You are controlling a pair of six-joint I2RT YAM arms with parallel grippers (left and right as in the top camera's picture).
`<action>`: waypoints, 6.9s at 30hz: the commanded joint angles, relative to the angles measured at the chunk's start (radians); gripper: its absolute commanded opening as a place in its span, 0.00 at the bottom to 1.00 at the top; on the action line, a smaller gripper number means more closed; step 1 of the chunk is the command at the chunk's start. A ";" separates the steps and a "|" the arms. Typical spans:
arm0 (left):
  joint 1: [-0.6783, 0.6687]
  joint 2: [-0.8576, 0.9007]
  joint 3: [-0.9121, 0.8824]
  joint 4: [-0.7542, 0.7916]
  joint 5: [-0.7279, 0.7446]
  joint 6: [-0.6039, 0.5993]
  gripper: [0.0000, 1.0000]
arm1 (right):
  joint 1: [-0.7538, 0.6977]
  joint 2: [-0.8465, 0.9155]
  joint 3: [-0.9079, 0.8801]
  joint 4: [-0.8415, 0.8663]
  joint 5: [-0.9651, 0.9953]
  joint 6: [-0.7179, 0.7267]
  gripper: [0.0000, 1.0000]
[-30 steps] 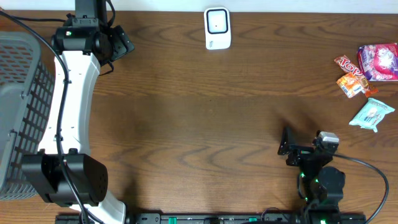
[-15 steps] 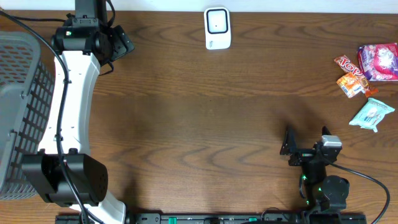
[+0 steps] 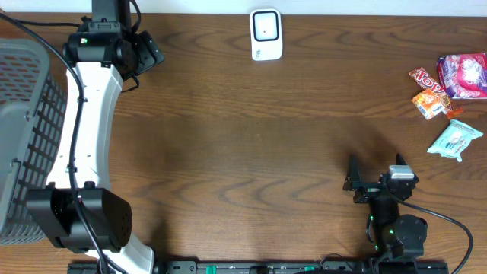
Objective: Scan the item barcode
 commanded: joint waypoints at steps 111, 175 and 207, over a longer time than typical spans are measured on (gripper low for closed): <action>0.000 -1.577 -1.782 0.898 0.063 0.410 0.98 | 0.002 -0.008 -0.001 -0.004 -0.010 -0.022 0.99; -0.003 -1.789 -1.782 0.888 0.108 0.521 0.98 | 0.002 -0.008 -0.001 -0.004 -0.010 -0.022 0.99; -0.003 -1.786 -1.782 0.888 0.108 0.521 0.98 | 0.002 -0.007 -0.001 -0.004 -0.010 -0.022 0.99</action>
